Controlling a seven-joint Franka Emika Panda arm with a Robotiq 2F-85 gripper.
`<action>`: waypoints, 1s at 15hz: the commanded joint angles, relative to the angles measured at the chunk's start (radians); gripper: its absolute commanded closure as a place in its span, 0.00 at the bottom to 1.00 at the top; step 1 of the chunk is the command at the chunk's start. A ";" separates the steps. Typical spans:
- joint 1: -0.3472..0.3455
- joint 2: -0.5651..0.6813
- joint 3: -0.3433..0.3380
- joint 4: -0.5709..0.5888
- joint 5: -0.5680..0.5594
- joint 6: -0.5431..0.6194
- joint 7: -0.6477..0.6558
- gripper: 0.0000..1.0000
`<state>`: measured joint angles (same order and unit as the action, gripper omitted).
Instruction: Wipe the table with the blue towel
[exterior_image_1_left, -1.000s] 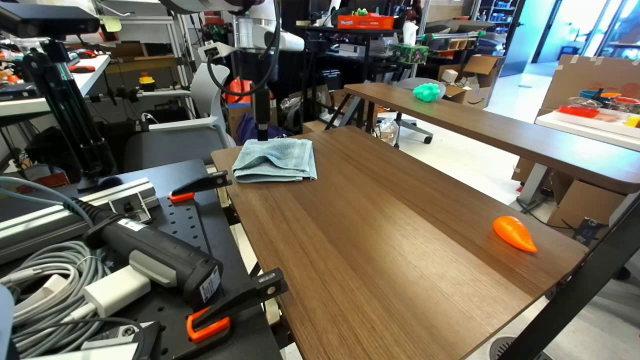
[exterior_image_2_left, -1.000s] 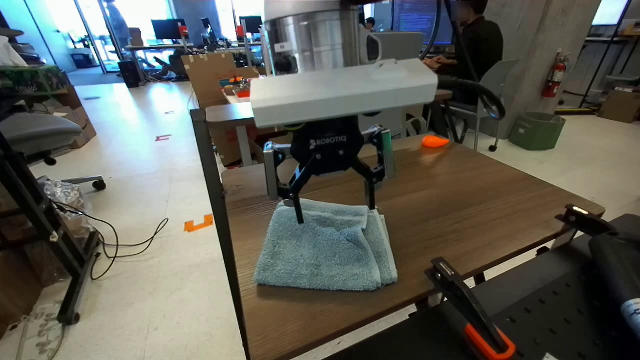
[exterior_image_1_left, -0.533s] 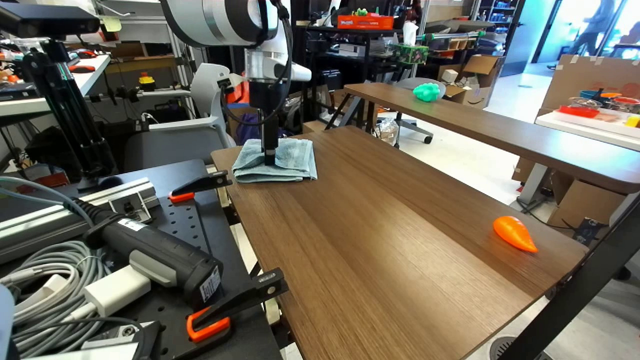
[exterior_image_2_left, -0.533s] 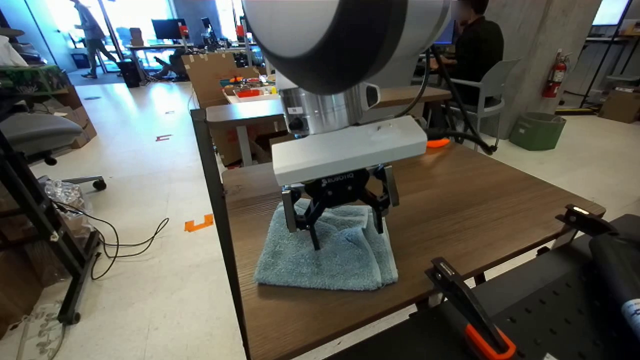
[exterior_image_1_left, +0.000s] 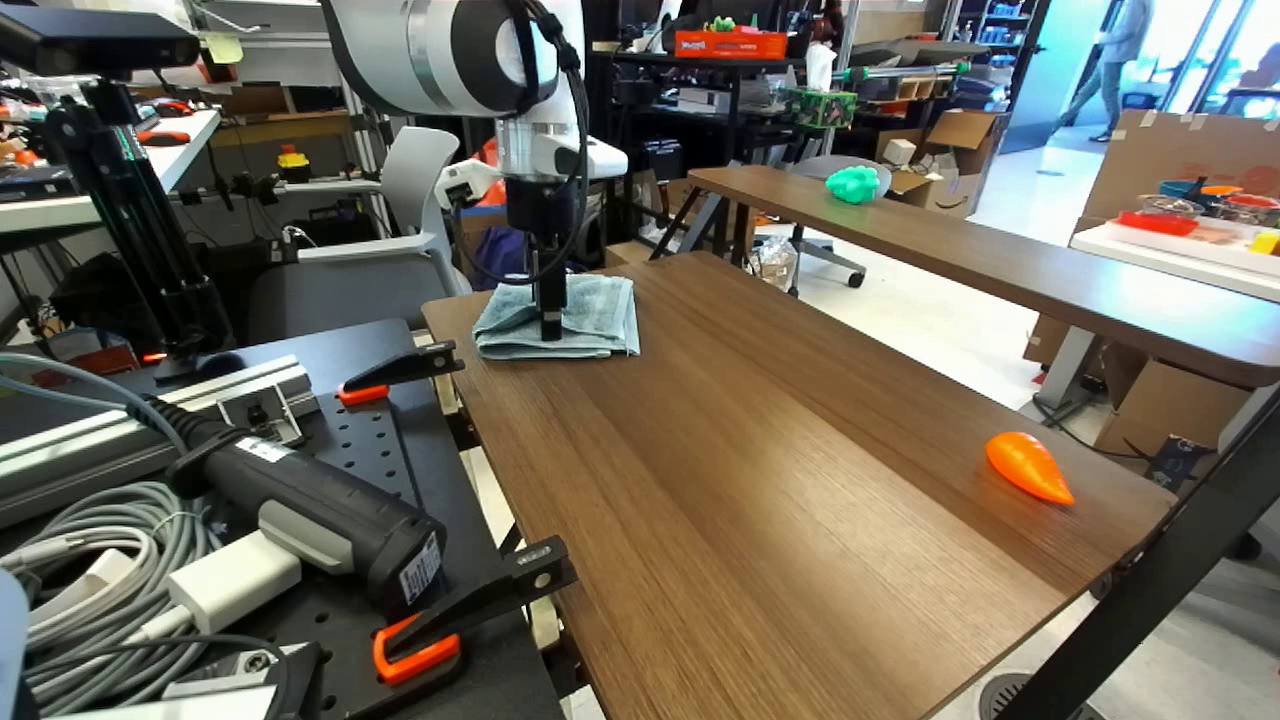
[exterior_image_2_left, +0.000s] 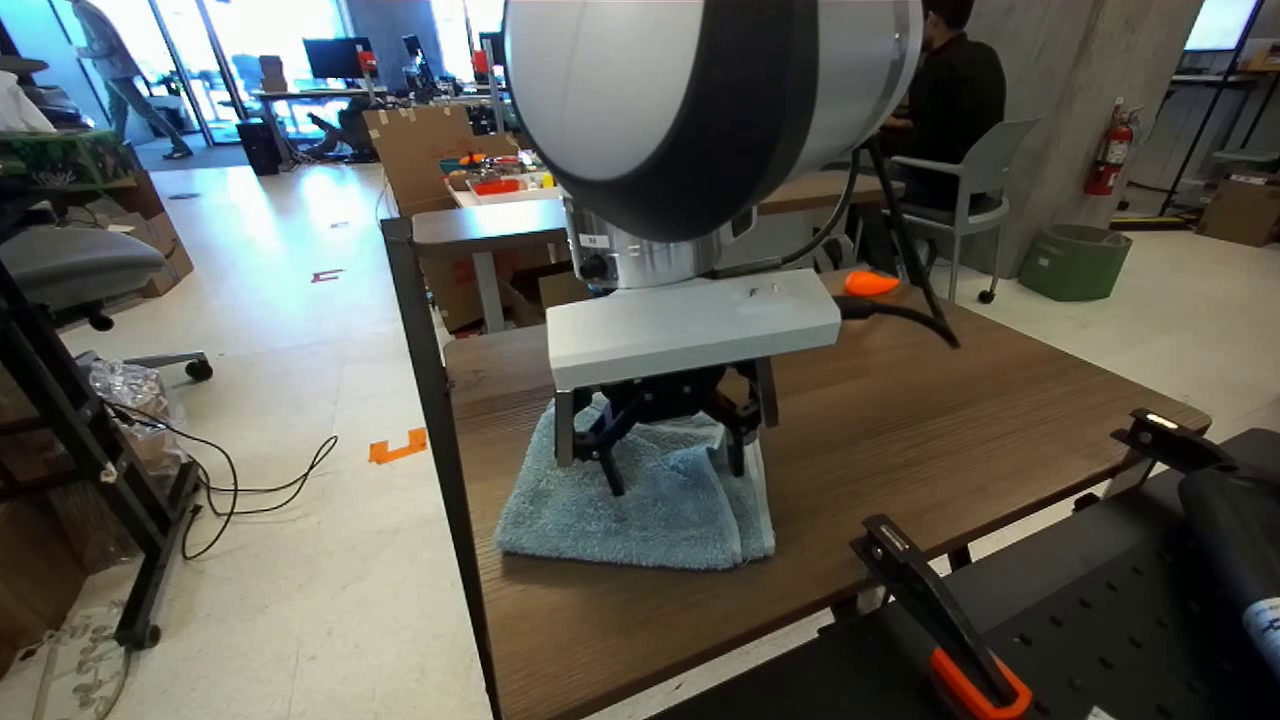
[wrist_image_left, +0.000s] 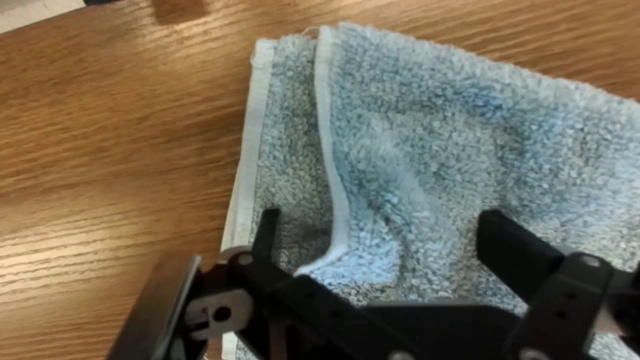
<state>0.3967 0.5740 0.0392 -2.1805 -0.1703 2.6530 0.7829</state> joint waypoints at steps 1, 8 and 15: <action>0.011 -0.100 0.002 -0.067 0.027 -0.056 -0.029 0.00; -0.009 -0.243 0.048 -0.110 0.024 -0.168 -0.025 0.00; -0.013 -0.101 0.030 -0.037 0.006 -0.137 -0.018 0.00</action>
<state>0.3891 0.4029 0.0724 -2.2633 -0.1686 2.5050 0.7706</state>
